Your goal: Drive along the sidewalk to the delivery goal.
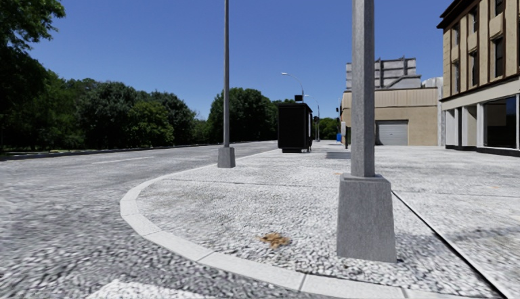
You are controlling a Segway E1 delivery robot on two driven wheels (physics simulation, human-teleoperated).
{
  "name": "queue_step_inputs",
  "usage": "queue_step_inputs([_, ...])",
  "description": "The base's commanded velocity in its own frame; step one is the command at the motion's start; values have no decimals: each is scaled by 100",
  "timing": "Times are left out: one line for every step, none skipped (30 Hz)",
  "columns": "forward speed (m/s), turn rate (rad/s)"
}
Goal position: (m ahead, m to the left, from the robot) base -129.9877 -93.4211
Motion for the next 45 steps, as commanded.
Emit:
queue_step_inputs([0,58])
queue_step_inputs([0,58])
queue_step_inputs([0,59])
queue_step_inputs([0,59])
queue_step_inputs([0,59])
queue_step_inputs([0,59])
queue_step_inputs([0,60])
queue_step_inputs([0,60])
queue_step_inputs([0,61])
queue_step_inputs([0,62])
queue_step_inputs([0,62])
queue_step_inputs([0,62])
queue_step_inputs([0,67])
queue_step_inputs([0,71])
queue_step_inputs([0,74])
queue_step_inputs([0,76])
queue_step_inputs([0,76])
queue_step_inputs([0,77])
queue_step_inputs([0,77])
queue_step_inputs([0,77])
queue_step_inputs([0,77])
queue_step_inputs([0,77])
queue_step_inputs([0,77])
queue_step_inputs([0,77])
queue_step_inputs([0,77])
queue_step_inputs([0,77])
queue_step_inputs([0,77])
queue_step_inputs([0,77])
queue_step_inputs([0,77])
queue_step_inputs([0,77])
queue_step_inputs([0,77])
queue_step_inputs([0,77])
queue_step_inputs([0,77])
queue_step_inputs([0,77])
queue_step_inputs([0,77])
queue_step_inputs([0,77])
queue_step_inputs([0,77])
queue_step_inputs([0,77])
queue_step_inputs([0,77])
queue_step_inputs([0,77])
queue_step_inputs([0,77])
queue_step_inputs([0,77])
queue_step_inputs([0,77])
queue_step_inputs([0,77])
queue_step_inputs([0,77])
